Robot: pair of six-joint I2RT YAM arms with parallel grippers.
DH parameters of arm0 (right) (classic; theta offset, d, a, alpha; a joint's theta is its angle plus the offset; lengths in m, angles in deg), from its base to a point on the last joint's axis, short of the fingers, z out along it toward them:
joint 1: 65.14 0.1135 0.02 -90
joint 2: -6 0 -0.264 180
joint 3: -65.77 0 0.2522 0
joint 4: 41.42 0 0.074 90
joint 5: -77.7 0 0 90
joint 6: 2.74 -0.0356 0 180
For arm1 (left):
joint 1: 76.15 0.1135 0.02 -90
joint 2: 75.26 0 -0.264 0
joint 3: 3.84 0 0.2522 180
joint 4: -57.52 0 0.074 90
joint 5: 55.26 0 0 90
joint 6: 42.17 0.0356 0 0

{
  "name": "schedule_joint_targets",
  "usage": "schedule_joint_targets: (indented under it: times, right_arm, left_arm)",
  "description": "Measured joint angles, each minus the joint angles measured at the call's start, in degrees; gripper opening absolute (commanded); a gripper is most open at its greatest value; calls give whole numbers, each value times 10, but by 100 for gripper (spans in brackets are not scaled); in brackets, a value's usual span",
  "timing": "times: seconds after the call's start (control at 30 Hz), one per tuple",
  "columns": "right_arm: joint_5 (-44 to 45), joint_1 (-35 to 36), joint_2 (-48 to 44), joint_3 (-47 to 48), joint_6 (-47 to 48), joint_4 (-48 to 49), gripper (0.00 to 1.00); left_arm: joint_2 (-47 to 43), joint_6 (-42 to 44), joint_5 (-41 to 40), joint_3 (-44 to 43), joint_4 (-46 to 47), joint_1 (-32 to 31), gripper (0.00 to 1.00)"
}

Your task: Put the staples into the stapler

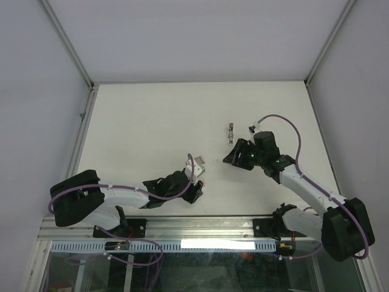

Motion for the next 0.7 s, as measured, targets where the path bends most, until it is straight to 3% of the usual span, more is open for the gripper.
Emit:
schedule_joint_targets:
  times: [0.53,0.7]
  right_arm:
    - [-22,-25,-10,-2,3,0,56]
    - [-26,-30,-12,-6,4,0,56]
  left_arm:
    - [14,4,-64,-27,-44,-45,49]
    - [14,3,-73,-30,-51,-52,41]
